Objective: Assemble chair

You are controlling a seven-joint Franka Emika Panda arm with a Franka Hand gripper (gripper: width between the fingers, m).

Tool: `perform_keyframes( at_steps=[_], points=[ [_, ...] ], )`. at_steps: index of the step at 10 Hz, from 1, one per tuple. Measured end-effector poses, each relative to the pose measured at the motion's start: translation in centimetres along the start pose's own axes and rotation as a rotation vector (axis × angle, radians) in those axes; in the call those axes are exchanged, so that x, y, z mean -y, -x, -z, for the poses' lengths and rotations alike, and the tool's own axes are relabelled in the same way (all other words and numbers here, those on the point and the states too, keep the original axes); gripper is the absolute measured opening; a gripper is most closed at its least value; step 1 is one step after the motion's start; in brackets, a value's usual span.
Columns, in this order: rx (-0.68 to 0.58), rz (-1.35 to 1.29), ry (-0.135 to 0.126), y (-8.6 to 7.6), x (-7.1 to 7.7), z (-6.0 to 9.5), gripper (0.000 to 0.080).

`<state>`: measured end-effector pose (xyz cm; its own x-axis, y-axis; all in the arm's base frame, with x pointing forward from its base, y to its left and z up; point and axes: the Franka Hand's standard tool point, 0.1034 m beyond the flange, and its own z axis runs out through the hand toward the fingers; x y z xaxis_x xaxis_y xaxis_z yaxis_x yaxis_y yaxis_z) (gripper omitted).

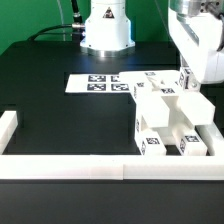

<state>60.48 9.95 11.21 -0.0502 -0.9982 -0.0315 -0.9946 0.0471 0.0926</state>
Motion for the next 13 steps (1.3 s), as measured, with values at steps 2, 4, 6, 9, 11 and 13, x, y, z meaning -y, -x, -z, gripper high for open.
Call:
perform_keyframes(
  at_steps=[2,4,6,9,11,13],
  points=[
    [0.007,-0.128,-0.001,0.6,-0.1,0.0,0.0281],
    [0.014,-0.229,0.000,0.8,-0.1,0.0,0.0281],
    [0.024,-0.256,0.002,1.1,-0.1,-0.1,0.0281],
    [0.039,-0.239,0.005,1.6,-0.2,-0.2,0.0369],
    [0.038,-0.170,0.013,1.5,-0.3,-0.2,0.0504],
    [0.039,-0.100,0.026,1.6,-0.2,0.0,0.0640]
  ],
)
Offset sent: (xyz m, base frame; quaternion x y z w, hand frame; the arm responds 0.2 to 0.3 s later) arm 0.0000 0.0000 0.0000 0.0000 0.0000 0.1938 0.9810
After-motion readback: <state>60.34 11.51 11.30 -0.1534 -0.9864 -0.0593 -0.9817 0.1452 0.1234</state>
